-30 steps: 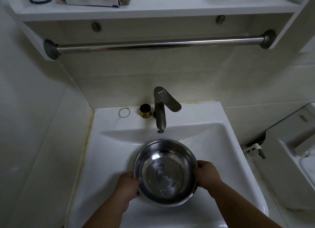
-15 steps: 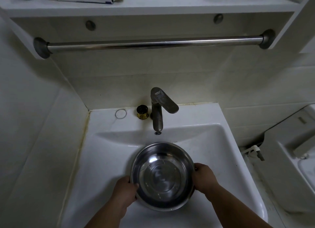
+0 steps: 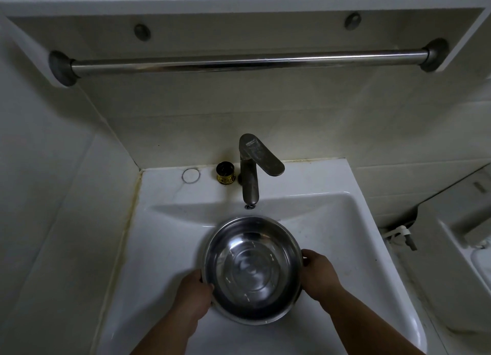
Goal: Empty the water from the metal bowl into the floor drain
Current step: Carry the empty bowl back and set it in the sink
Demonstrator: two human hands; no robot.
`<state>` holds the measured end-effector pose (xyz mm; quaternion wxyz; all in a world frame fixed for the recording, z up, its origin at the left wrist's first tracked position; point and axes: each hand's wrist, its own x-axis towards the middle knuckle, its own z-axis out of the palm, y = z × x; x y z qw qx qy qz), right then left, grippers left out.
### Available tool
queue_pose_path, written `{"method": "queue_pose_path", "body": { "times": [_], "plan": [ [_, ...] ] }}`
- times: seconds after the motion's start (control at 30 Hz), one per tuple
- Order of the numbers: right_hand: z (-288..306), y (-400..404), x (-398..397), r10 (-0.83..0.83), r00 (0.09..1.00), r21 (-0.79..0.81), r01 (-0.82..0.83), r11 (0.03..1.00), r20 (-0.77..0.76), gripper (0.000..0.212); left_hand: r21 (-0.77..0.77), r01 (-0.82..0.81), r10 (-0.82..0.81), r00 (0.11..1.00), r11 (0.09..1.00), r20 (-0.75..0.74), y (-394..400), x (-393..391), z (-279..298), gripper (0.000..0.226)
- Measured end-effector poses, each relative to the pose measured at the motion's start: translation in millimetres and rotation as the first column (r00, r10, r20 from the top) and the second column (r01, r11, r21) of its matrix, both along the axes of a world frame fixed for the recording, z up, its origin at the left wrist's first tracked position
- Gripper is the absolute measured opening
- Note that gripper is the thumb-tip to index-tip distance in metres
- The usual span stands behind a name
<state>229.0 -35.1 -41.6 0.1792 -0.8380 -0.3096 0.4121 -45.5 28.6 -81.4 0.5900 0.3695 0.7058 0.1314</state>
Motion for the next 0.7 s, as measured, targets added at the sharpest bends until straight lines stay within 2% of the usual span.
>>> {"method": "queue_pose_path", "body": {
  "times": [0.2, 0.37, 0.7],
  "plan": [
    [-2.6, 5.1, -4.9, -0.01, 0.998, 0.01, 0.01, 1.0, -0.054, 0.041, 0.045, -0.039, 0.041, 0.999, 0.998, -0.036, 4.4, -4.4, -5.1, 0.028],
    [-3.3, 6.9, -5.9, -0.022, 0.998, -0.003, 0.022, 1.0, -0.053, 0.043, 0.073, 0.002, 0.004, 0.996, 0.997, -0.084, 5.7, -6.3, -5.5, 0.027],
    [-1.3, 7.2, -10.1, 0.003, 0.998, -0.012, -0.004, 1.0, -0.058, 0.04, 0.078, -0.02, 0.025, 0.997, 0.997, -0.067, 2.3, -10.0, -7.2, 0.025]
  ]
}}
